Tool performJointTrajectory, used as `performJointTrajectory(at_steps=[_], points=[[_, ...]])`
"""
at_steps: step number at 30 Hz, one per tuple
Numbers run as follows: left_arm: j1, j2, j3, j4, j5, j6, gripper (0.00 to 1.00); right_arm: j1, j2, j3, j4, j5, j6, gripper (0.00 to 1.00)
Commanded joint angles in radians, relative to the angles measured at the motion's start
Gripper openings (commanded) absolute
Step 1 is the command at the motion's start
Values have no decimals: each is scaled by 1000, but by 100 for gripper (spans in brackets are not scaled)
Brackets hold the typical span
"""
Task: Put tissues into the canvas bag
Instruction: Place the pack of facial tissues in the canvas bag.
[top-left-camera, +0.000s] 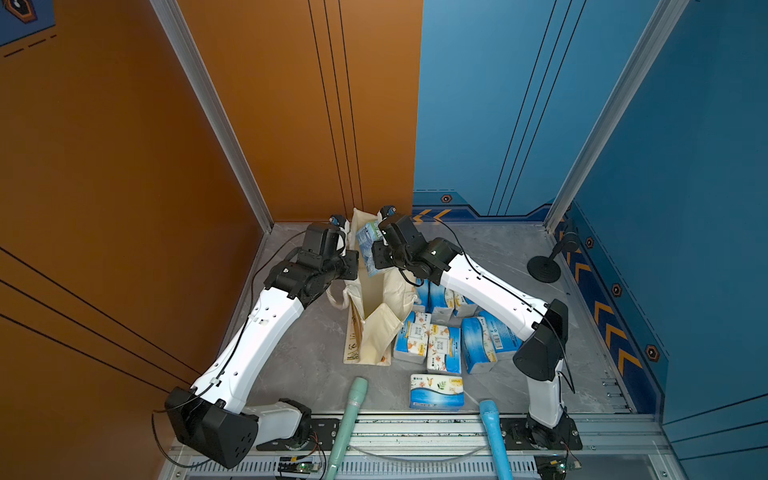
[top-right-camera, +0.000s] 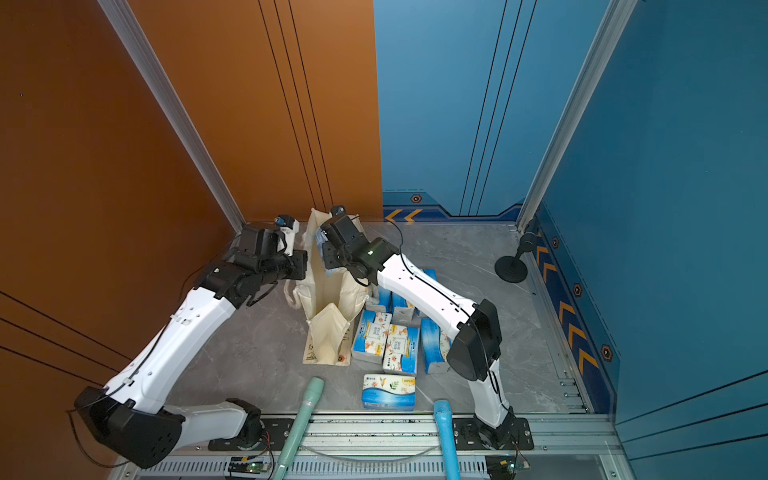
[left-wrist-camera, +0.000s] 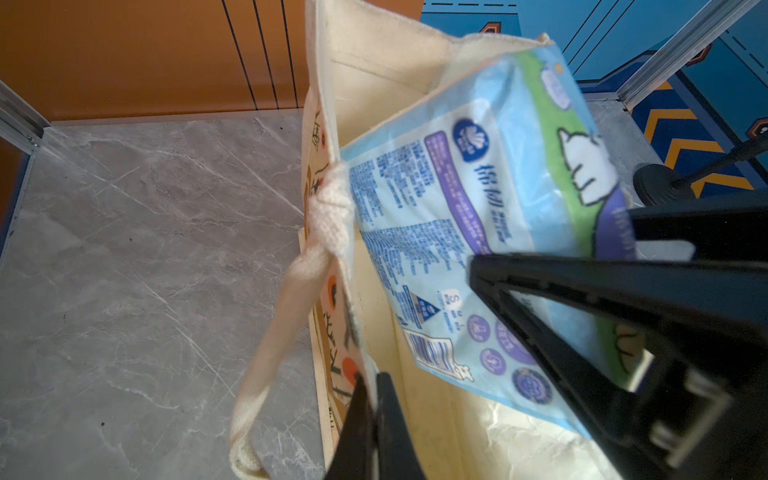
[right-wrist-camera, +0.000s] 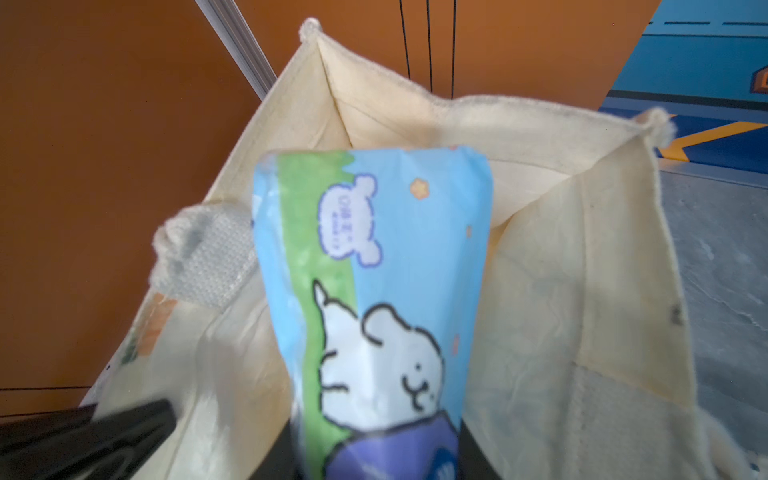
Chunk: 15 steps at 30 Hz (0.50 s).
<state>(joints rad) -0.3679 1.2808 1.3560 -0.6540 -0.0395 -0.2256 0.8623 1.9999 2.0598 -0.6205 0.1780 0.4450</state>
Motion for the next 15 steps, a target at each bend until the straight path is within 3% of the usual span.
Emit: performJointTrajectory(at_steps=[1, 4, 7, 15], points=[[-8, -14, 14, 16, 15, 14, 0, -3, 43, 50, -48, 2, -2, 43], [-6, -18, 12, 17, 15, 17, 0, -4, 49, 48, -62, -9, -2, 47], [-3, -24, 11, 16, 13, 19, 0, -4, 34, 34, -62, -14, -8, 57], [5, -21, -1, 17, 10, 21, 0, -5, -18, 25, -61, -33, -48, 60]])
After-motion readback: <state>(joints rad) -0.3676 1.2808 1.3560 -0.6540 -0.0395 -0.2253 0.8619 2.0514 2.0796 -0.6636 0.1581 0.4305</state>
